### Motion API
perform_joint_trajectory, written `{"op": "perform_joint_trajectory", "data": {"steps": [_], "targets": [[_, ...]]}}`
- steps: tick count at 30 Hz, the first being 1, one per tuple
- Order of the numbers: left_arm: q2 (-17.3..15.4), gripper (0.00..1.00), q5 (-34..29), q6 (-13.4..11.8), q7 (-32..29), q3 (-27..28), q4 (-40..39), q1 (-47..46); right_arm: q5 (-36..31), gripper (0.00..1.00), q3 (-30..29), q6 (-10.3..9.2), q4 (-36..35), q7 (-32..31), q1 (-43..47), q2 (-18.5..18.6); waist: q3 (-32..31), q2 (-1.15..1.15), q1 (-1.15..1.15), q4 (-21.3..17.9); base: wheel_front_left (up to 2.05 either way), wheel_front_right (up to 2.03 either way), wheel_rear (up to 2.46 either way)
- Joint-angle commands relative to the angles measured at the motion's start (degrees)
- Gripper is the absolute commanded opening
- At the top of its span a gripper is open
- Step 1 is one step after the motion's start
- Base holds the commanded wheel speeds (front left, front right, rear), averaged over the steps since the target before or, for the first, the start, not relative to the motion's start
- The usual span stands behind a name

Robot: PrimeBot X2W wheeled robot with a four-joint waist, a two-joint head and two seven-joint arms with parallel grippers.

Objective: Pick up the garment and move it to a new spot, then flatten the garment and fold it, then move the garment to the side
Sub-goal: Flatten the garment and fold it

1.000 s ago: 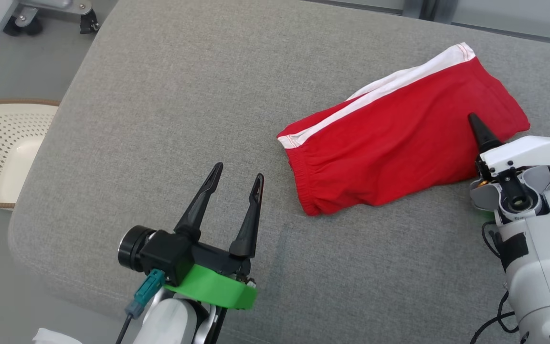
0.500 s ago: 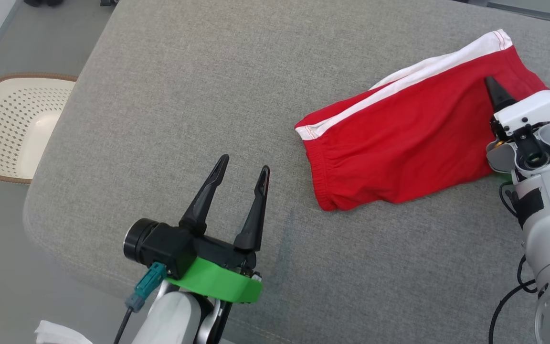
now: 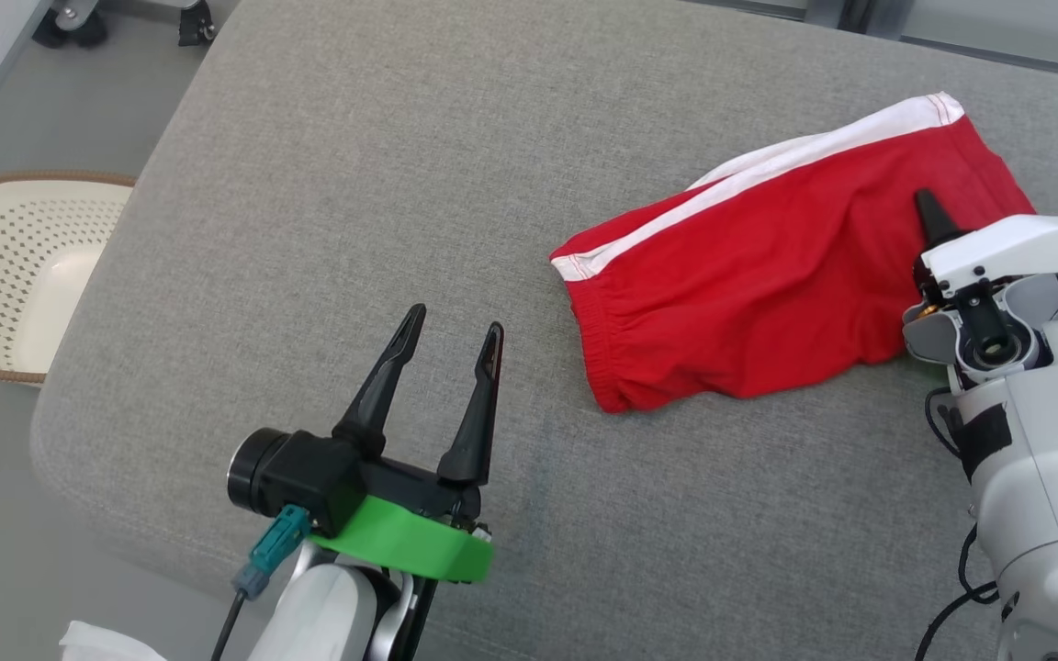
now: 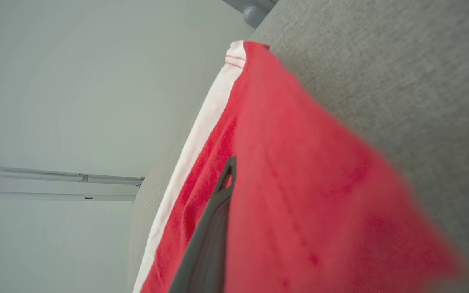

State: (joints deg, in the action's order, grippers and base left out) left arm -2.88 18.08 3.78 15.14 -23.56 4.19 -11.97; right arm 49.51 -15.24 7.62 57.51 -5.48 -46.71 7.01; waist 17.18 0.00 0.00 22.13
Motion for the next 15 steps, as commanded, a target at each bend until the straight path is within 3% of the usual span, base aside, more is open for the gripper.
{"op": "perform_joint_trajectory", "data": {"steps": [1, 15], "targets": [[-0.06, 1.0, -0.19, 0.28, -0.05, 0.36, 0.22, 0.94, 0.72, 0.0, 0.06, -0.28, 0.46, -0.32, 4.04, 0.04, -1.41, 0.0, 0.0, -1.59, 0.0, 0.0, 0.0], [-0.06, 1.0, -1.12, 0.36, -0.05, 1.36, 0.84, 3.63, 4.26, 0.0, 0.6, -0.17, -11.75, 3.65, 13.01, 0.38, -6.74, 0.0, 0.0, -6.62, 0.0, 0.0, 0.0]]}}
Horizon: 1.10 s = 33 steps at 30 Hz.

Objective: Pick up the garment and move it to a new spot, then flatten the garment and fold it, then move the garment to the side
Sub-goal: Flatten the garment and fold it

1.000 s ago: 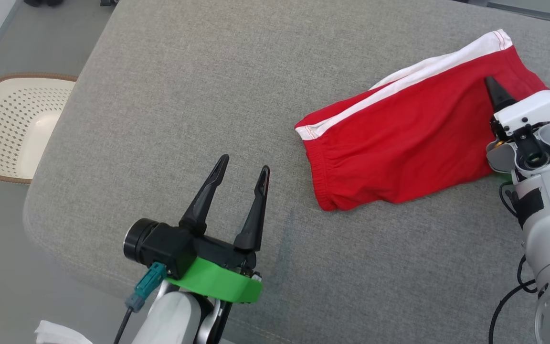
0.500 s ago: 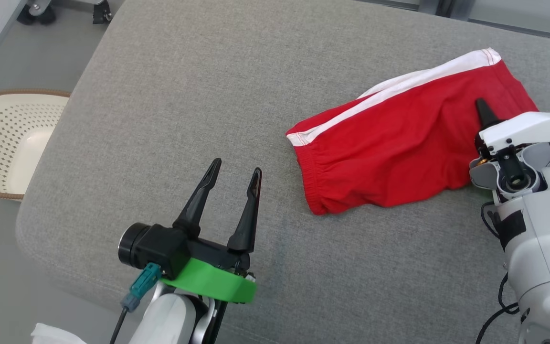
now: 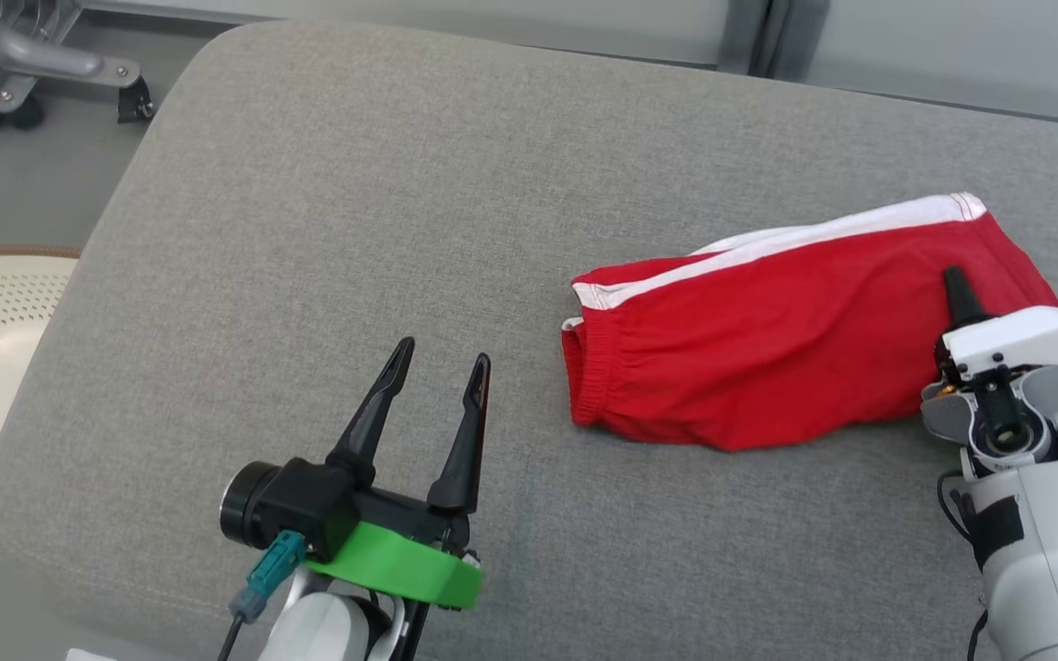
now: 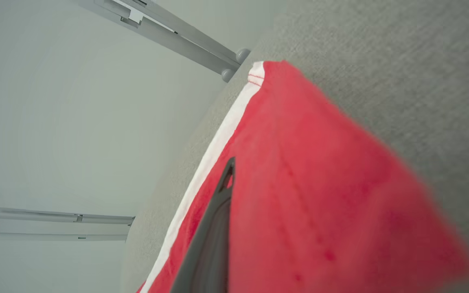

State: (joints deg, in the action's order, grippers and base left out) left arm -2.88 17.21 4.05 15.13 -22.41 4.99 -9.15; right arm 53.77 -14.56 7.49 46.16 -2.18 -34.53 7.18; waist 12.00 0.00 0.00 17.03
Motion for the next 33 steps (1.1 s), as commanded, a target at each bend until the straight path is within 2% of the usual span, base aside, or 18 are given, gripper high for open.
{"op": "perform_joint_trajectory", "data": {"steps": [1, 4, 16, 23, 33], "targets": [[-0.06, 1.0, -0.3, 0.01, -0.04, 0.49, 0.07, 0.98, 0.36, 0.0, -0.31, -0.03, -1.45, 0.61, 1.81, 0.02, -1.97, 0.0, 0.0, -2.04, 0.0, 0.0, 0.0], [-0.07, 1.0, -0.72, 0.13, -0.04, 0.98, 0.08, 1.67, -0.8, 0.0, -1.36, -0.03, -3.66, 2.11, 5.22, 0.39, -2.83, 0.0, 0.0, -3.19, 0.0, 0.0, 0.0], [-0.09, 1.0, -2.15, 0.79, -0.04, 2.15, 0.55, 4.79, -9.11, 0.0, -8.58, -0.02, -6.53, 4.34, 14.5, -3.1, -6.85, 0.0, 0.0, -8.44, 0.0, 0.0, 0.0], [-0.1, 1.0, -3.25, 1.38, -0.04, 2.0, 0.84, 4.31, -15.48, 0.0, -4.81, -0.02, -10.5, 8.66, 14.92, -3.94, -7.36, 0.0, 0.0, -9.47, 0.0, 0.0, 0.0], [-0.11, 1.0, -2.23, 1.6, -0.03, 2.15, 0.61, 4.71, -15.99, 0.0, 7.0, -0.02, -15.44, 10.91, 15.43, -4.22, -7.83, 0.0, 0.0, -7.41, 0.0, 0.0, 0.0]]}}
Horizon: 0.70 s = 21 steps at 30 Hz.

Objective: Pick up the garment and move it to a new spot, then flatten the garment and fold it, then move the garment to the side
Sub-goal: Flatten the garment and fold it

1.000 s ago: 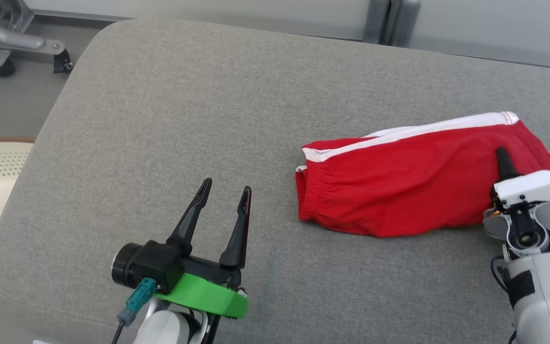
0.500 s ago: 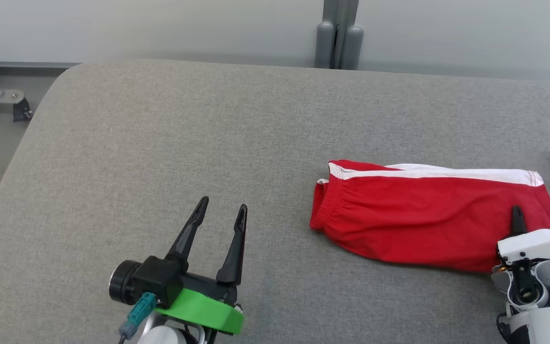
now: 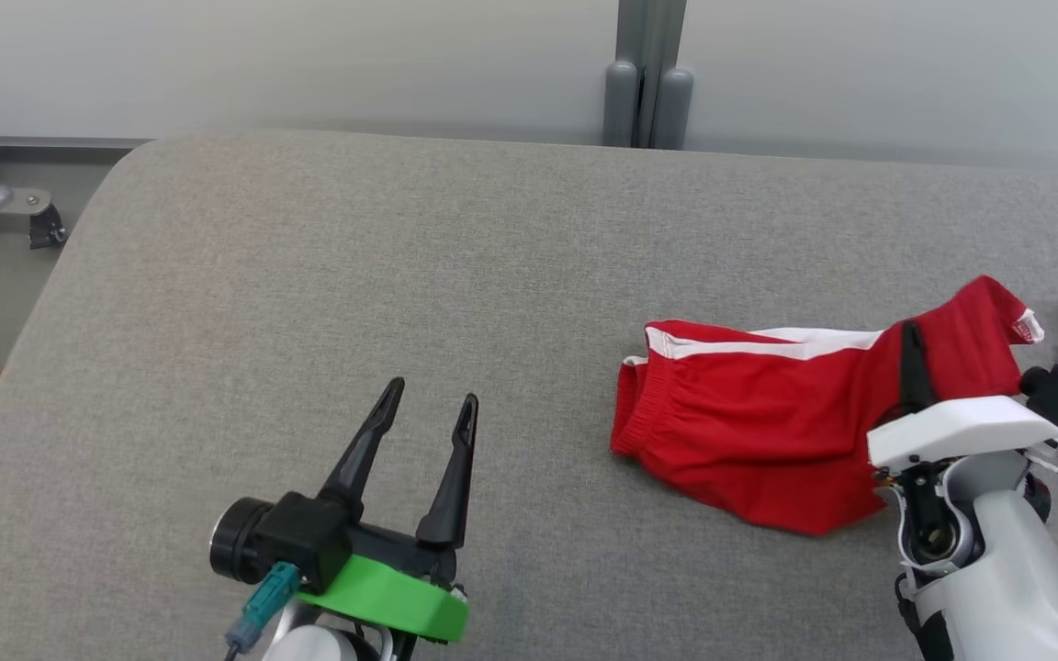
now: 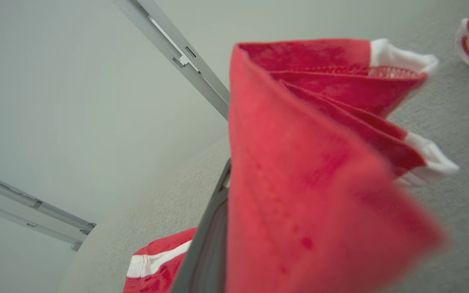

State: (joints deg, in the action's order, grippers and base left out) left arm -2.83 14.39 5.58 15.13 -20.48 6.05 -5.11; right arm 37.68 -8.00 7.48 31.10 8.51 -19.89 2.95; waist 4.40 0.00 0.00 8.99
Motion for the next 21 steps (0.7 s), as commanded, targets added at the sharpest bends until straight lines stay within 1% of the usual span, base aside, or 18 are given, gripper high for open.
{"op": "perform_joint_trajectory", "data": {"steps": [1, 5, 10, 14, 16, 21], "targets": [[-0.16, 1.0, 1.07, -0.06, -0.04, 0.52, -1.36, 0.69, 0.38, 0.0, 2.08, -0.01, -0.93, 0.14, 0.89, -0.01, -0.29, 0.0, 0.0, 1.0, 0.0, 0.0, 0.0], [-0.15, 1.0, 2.0, -0.13, -0.04, 0.89, -3.21, 1.11, 0.77, 0.0, 9.16, -0.01, -2.98, -0.22, 0.69, 0.08, -0.15, 0.0, 0.0, 2.41, 0.0, 0.0, 0.0], [-0.16, 1.0, 1.82, 0.13, -0.04, 1.05, -2.93, 1.24, 1.58, 0.0, 16.13, -0.01, -3.6, -0.67, -0.49, 0.81, -0.08, 0.0, 0.0, 4.28, 0.0, 0.0, 0.0], [-0.15, 1.0, 2.14, -0.19, -0.04, 1.48, -3.58, 1.12, 0.52, 0.0, 21.96, -0.01, -2.75, -1.03, -0.87, 2.62, 0.1, 0.0, 0.0, 5.64, 0.0, 0.0, 0.0], [-0.15, 1.0, 2.23, -0.35, -0.04, 1.49, -3.81, 1.11, 0.38, 0.0, 24.01, -0.01, -2.04, -0.69, -1.12, 3.53, 0.16, 0.0, 0.0, 6.33, 0.0, 0.0, 0.0], [-0.15, 1.0, 2.28, -0.47, -0.04, 1.95, -3.66, 1.26, 2.32, 0.0, 27.23, -0.01, -0.18, 0.31, -1.58, 4.37, 0.07, 0.0, 0.0, 7.42, 0.0, 0.0, 0.0]]}}
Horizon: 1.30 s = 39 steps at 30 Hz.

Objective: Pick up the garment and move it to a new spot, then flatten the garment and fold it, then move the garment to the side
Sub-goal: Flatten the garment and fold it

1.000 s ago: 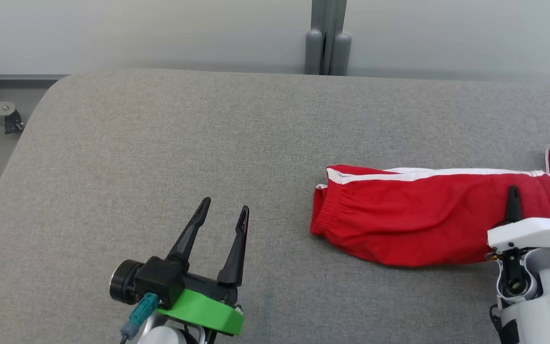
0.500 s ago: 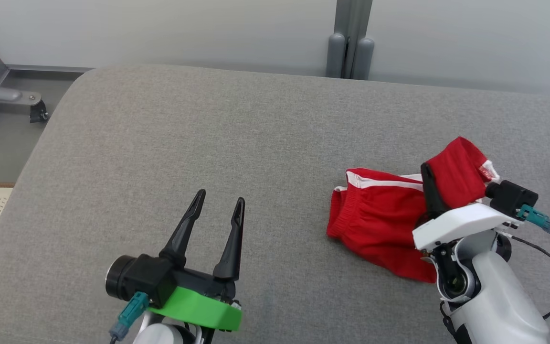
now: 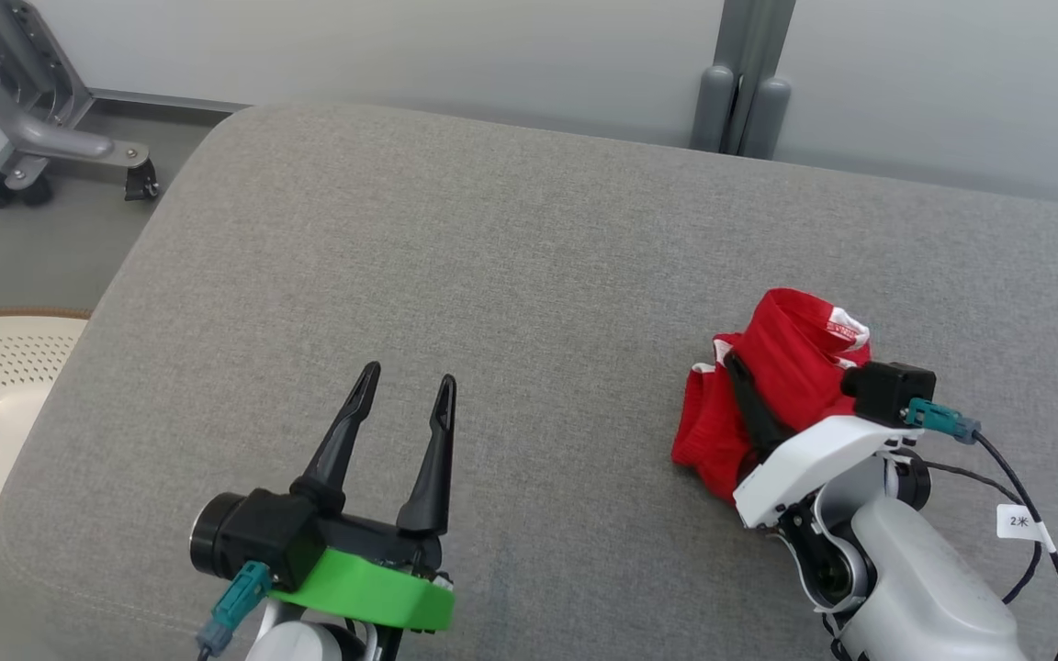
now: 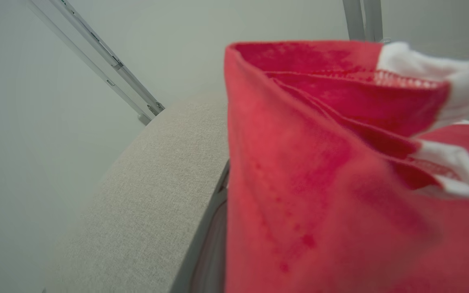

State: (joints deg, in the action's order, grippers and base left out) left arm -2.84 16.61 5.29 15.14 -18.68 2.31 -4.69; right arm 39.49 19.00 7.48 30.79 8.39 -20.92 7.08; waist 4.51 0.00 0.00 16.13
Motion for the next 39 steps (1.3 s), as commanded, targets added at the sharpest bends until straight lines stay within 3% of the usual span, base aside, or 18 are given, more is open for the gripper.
{"op": "perform_joint_trajectory", "data": {"steps": [1, 3, 4, 5, 22, 29, 34, 39], "targets": [[-0.14, 1.0, 0.1, -0.2, -0.05, 0.19, 0.15, 0.91, 0.8, 0.0, 0.73, -0.01, 0.38, 0.54, -0.6, 0.31, -0.05, 0.0, 0.0, 0.39, 0.0, 0.0, 0.0], [-0.14, 1.0, 0.13, -0.18, -0.05, 0.17, 0.27, 1.01, 1.58, 0.0, 2.05, -0.01, 1.04, 0.68, -0.58, 0.33, -0.06, 0.0, 0.0, 0.57, 0.0, 0.0, 0.0], [-0.14, 1.0, 0.14, -0.16, -0.05, 0.09, 0.34, 1.08, 1.71, 0.33, 3.0, -0.01, 1.47, 0.57, -0.54, 0.42, -0.1, 0.0, 0.0, 0.64, 0.0, 0.0, 0.0], [-0.14, 1.0, 0.14, -0.14, -0.05, 0.04, 0.37, 1.13, 1.78, 1.0, 3.75, -0.01, 1.73, 0.62, -0.58, 0.47, -0.1, 0.0, 0.0, 0.66, 0.0, 0.0, 0.0], [-0.14, 1.0, 1.24, -0.15, -0.05, 1.38, 0.72, -0.04, 6.4, 1.0, 18.04, -0.01, 4.05, -1.02, -1.47, -0.25, 0.11, 0.0, 0.0, -0.81, 0.0, 0.0, 0.0], [-0.14, 1.0, 1.07, -0.12, -0.05, 1.59, 0.73, 0.03, 9.38, 1.0, 22.73, -0.01, 1.07, -3.41, -1.54, 0.64, 0.35, 0.0, 0.0, -2.56, 0.0, 0.0, 0.0], [-0.14, 1.0, 1.01, -0.39, -0.05, 2.56, 0.46, -0.5, 10.7, 1.0, 23.2, -0.02, -4.48, -2.79, -0.06, 2.84, 0.18, 0.0, 0.0, -4.19, 0.0, 0.0, 0.0], [-0.14, 1.0, 0.39, -0.35, -0.04, 4.11, -0.07, -1.09, 8.43, 1.0, 19.16, -0.02, -9.18, 0.06, 1.69, 6.46, -0.22, 0.0, 0.0, -6.22, 0.0, 0.0, 0.0]]}}
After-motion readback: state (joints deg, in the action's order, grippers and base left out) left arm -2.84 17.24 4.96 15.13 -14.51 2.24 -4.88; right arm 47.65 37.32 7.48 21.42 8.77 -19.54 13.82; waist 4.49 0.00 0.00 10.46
